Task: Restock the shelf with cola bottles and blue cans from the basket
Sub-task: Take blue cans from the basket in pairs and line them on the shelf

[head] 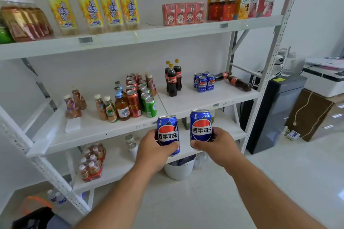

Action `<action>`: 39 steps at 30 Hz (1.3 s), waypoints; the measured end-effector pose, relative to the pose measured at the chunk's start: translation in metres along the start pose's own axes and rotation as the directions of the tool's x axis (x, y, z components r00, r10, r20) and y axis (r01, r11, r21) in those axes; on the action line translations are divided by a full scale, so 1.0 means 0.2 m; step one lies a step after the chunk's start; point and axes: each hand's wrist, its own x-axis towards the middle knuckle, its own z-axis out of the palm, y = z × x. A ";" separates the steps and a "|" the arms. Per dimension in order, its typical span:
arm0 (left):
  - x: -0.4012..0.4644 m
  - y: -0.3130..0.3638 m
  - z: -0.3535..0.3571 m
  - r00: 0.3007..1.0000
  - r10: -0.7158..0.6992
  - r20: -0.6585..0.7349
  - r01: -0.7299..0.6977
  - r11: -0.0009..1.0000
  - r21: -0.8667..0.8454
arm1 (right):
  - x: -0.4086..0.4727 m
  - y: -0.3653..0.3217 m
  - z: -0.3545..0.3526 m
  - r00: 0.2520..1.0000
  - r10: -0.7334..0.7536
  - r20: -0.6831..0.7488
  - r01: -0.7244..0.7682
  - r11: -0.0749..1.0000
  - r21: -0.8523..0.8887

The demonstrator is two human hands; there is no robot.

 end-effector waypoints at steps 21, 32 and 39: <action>0.63 0.44 1.11 0.998 -0.032 0.053 0.032 0.999 -0.008 | 0.90 0.29 -0.93 0.999 0.038 0.002 -0.038 0.999 0.005; 1.09 0.45 1.33 0.995 -0.030 0.093 0.035 0.998 -0.056 | 1.36 0.33 -1.01 0.995 0.095 -0.019 -0.095 0.995 -0.026; 1.29 0.53 1.51 0.997 -0.059 0.052 0.061 0.997 -0.042 | 1.66 0.39 -1.11 0.996 0.081 0.043 -0.079 0.996 -0.052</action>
